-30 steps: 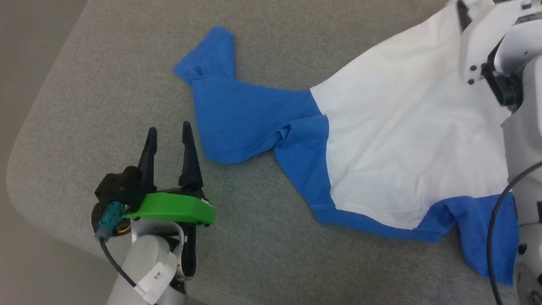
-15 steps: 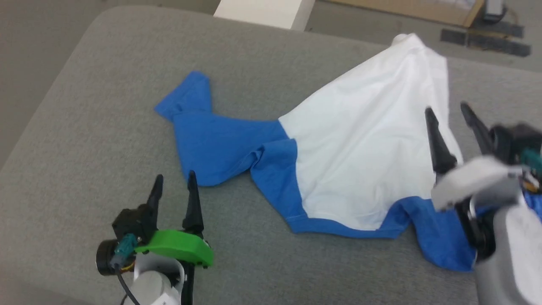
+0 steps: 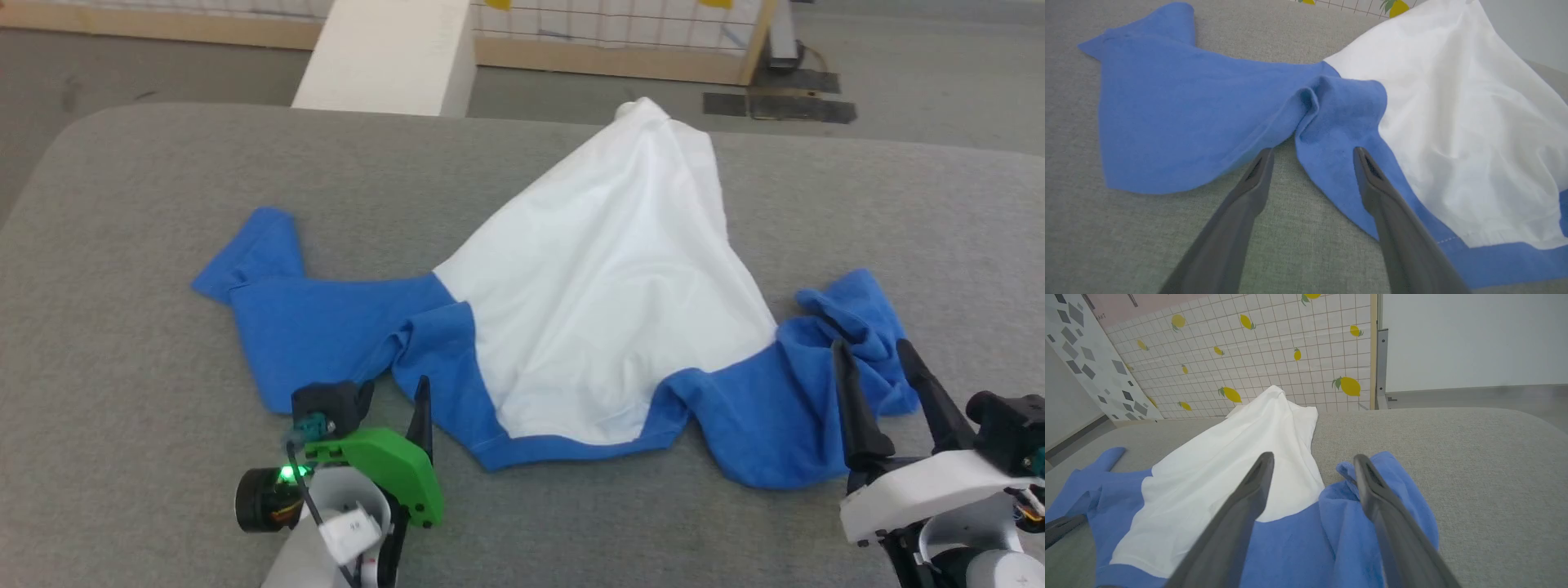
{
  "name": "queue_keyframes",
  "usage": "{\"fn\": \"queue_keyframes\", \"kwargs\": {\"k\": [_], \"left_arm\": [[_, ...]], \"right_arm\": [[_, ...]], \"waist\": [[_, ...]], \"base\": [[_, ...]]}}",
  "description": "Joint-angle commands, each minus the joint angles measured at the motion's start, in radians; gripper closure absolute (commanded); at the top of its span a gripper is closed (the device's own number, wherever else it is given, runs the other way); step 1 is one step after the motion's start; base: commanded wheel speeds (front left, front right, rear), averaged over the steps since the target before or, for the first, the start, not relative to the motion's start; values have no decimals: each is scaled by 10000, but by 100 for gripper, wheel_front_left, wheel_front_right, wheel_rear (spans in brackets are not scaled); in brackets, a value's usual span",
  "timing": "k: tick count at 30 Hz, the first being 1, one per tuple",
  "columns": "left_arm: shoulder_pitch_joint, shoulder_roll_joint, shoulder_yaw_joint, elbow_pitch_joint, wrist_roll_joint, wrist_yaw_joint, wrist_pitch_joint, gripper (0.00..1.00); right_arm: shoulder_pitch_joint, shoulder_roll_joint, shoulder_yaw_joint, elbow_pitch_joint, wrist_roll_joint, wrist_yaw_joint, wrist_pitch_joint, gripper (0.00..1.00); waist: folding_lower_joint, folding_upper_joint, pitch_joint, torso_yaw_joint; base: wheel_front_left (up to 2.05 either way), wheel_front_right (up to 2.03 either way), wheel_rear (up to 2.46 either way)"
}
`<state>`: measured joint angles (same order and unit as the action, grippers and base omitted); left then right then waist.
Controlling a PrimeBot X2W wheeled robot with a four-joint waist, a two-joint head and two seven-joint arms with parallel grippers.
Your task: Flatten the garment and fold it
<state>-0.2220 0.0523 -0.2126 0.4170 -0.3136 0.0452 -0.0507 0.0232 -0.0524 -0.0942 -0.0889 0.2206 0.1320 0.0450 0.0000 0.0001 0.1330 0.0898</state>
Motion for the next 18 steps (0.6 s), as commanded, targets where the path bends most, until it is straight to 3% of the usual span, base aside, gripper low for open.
{"fn": "queue_keyframes", "kwargs": {"k": [1, 5, 10, 11, 12, 13, 14, 18], "left_arm": [[-274, 16, 64, 162, -118, 137, 260, 0], [-707, 153, 273, 675, -166, 655, 1203, 0], [-972, 346, 272, 915, -268, 677, 1971, 0], [-988, 386, 270, 893, -281, 661, 2010, 28], [-995, 414, 285, 862, -298, 656, 2003, 67], [-1001, 458, 298, 825, -305, 649, 1969, 80], [-1006, 494, 296, 779, -291, 635, 1893, 100], [-1013, 575, 328, 620, -270, 611, 1421, 100]], "right_arm": [[95, 19, 86, -100, 118, -13, -5, 0], [159, 20, 216, -132, 231, -13, 31, 0], [143, 21, 310, -105, 333, -13, 2, 0], [139, 21, 319, -90, 350, -13, -6, 0], [138, 21, 321, -78, 366, -13, -11, 0], [137, 21, 317, -57, 390, -13, -9, 0], [136, 21, 311, -36, 400, -13, -14, 0], [103, 21, 282, 54, 477, -13, -46, 0]], "waist": [[0, -1, 18, -467], [0, -1, 140, -775], [0, -1, 263, -1006], [0, -1, 277, -1026], [0, -1, 293, -1036], [0, -1, 308, -1038], [0, -1, 316, -1030], [0, -1, 289, -926]], "base": [[0, 0, 0], [0, 0, 0], [0, 0, 0], [0, 0, 0], [0, 0, 0], [0, 0, 0], [0, 0, 0], [0, 0, 0]]}}
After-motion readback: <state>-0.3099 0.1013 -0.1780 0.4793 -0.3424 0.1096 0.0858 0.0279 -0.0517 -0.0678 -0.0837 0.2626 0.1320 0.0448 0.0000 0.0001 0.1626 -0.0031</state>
